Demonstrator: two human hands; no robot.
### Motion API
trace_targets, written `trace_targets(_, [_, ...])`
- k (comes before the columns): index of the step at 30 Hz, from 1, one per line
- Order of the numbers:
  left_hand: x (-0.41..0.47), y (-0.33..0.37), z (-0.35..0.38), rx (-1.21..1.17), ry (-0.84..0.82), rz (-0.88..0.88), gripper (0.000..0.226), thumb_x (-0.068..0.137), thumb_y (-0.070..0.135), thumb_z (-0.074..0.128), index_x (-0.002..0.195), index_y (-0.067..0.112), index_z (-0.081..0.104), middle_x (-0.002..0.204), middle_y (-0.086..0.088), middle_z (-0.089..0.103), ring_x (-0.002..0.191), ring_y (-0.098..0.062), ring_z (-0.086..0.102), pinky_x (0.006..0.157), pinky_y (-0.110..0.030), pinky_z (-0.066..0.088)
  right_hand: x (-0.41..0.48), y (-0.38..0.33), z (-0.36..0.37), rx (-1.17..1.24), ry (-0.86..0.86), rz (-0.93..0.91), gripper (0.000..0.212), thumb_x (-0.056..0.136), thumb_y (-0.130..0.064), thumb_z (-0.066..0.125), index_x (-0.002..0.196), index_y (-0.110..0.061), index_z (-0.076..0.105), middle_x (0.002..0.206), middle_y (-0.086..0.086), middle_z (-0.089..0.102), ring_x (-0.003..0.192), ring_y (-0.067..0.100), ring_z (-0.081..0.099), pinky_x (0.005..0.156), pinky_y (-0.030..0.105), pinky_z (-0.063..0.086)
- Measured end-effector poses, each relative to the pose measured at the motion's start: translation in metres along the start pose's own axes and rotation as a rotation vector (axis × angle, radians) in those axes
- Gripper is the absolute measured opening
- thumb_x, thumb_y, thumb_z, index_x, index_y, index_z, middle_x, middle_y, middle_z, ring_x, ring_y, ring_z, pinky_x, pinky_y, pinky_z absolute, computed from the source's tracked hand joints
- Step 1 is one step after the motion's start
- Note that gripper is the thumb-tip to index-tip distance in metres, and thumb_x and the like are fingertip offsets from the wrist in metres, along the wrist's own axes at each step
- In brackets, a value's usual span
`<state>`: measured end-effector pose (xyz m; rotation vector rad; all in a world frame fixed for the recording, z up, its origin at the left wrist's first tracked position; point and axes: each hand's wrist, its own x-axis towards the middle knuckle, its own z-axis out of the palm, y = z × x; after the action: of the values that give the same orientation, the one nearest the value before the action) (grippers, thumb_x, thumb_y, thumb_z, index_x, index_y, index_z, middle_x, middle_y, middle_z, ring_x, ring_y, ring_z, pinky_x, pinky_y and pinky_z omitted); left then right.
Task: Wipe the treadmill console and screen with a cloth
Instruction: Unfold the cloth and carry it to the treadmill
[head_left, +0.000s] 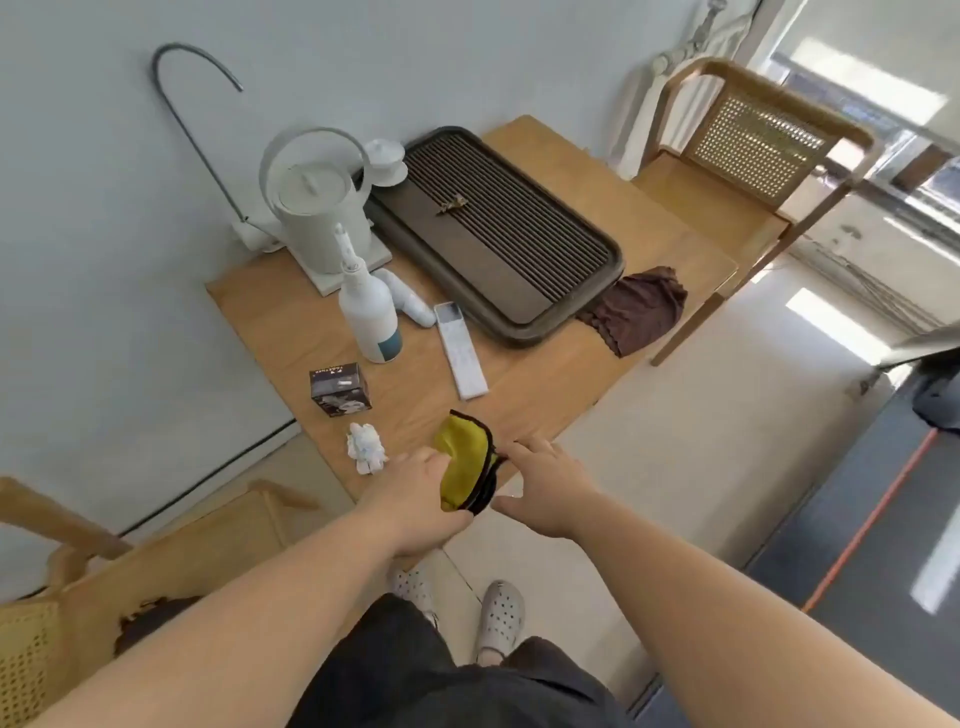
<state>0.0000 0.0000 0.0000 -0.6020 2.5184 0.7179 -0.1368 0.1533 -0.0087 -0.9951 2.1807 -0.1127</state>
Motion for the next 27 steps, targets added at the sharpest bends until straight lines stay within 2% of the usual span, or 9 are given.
trace_targets(5, [0.039, -0.004, 0.014, 0.139, -0.07, -0.025, 0.074, 0.08, 0.063, 0.056, 0.14, 0.021, 0.046, 0.146, -0.001, 0.045, 0.131, -0.027, 0.043, 0.104, -0.044, 0.042, 0.034, 0.01, 0.006, -0.015, -0.061, 0.009, 0.069, 0.097, -0.052, 0.058, 0.158, -0.036, 0.032, 0.166, -0.007, 0.027, 0.146, 0.029, 0.032, 0.114, 0.046, 0.04])
trace_targets(8, [0.047, -0.007, 0.023, 0.209, -0.022, -0.018, 0.066, 0.08, 0.063, 0.058, 0.131, 0.023, 0.051, 0.14, 0.0, 0.047, 0.125, -0.026, 0.046, 0.098, -0.043, 0.045, 0.045, 0.011, 0.01, -0.066, -0.097, -0.024, 0.065, 0.1, -0.047, 0.054, 0.159, -0.037, 0.029, 0.169, -0.009, 0.02, 0.149, 0.03, 0.026, 0.115, 0.047, 0.037])
trace_targets(14, [0.057, -0.009, 0.033, 0.319, 0.094, 0.004, 0.065, 0.073, 0.07, 0.063, 0.118, 0.026, 0.05, 0.122, 0.003, 0.047, 0.116, -0.023, 0.047, 0.097, -0.041, 0.04, 0.059, 0.009, 0.013, -0.219, -0.017, -0.083, 0.049, 0.104, -0.038, 0.046, 0.152, -0.043, 0.038, 0.157, -0.008, 0.034, 0.134, 0.03, 0.033, 0.108, 0.041, 0.033])
trace_targets(16, [0.06, -0.008, 0.033, 0.33, 0.113, 0.012, 0.057, 0.076, 0.064, 0.063, 0.115, 0.025, 0.051, 0.119, 0.002, 0.048, 0.114, -0.023, 0.048, 0.097, -0.041, 0.04, 0.063, 0.01, 0.017, -0.234, 0.029, -0.072, 0.045, 0.102, -0.039, 0.049, 0.147, -0.044, 0.044, 0.147, -0.005, 0.043, 0.128, 0.028, 0.037, 0.106, 0.042, 0.035])
trace_targets(20, [0.062, -0.011, 0.026, 0.252, 0.136, 0.038, 0.023, 0.089, 0.04, 0.055, 0.103, 0.023, 0.062, 0.11, 0.005, 0.053, 0.109, -0.021, 0.048, 0.095, -0.038, 0.04, 0.065, 0.01, 0.025, -0.214, 0.103, -0.05, 0.039, 0.1, -0.043, 0.053, 0.139, -0.042, 0.054, 0.133, -0.004, 0.048, 0.125, 0.027, 0.04, 0.109, 0.045, 0.033])
trace_targets(23, [0.061, -0.019, 0.024, 0.221, 0.091, 0.021, 0.025, 0.094, 0.027, 0.05, 0.099, 0.019, 0.073, 0.104, 0.003, 0.058, 0.105, -0.022, 0.049, 0.092, -0.038, 0.042, 0.067, 0.007, 0.025, -0.204, 0.135, -0.065, 0.031, 0.098, -0.042, 0.056, 0.128, -0.038, 0.065, 0.125, -0.003, 0.049, 0.121, 0.027, 0.04, 0.106, 0.044, 0.035])
trace_targets(27, [0.049, -0.014, 0.02, 0.077, 0.108, -0.039, 0.019, 0.095, 0.022, 0.052, 0.092, 0.016, 0.07, 0.101, 0.002, 0.06, 0.1, -0.021, 0.054, 0.086, -0.042, 0.049, 0.067, 0.002, 0.025, -0.224, 0.171, -0.091, 0.022, 0.099, -0.03, 0.055, 0.113, -0.031, 0.071, 0.114, -0.002, 0.048, 0.117, 0.028, 0.041, 0.1, 0.043, 0.033])
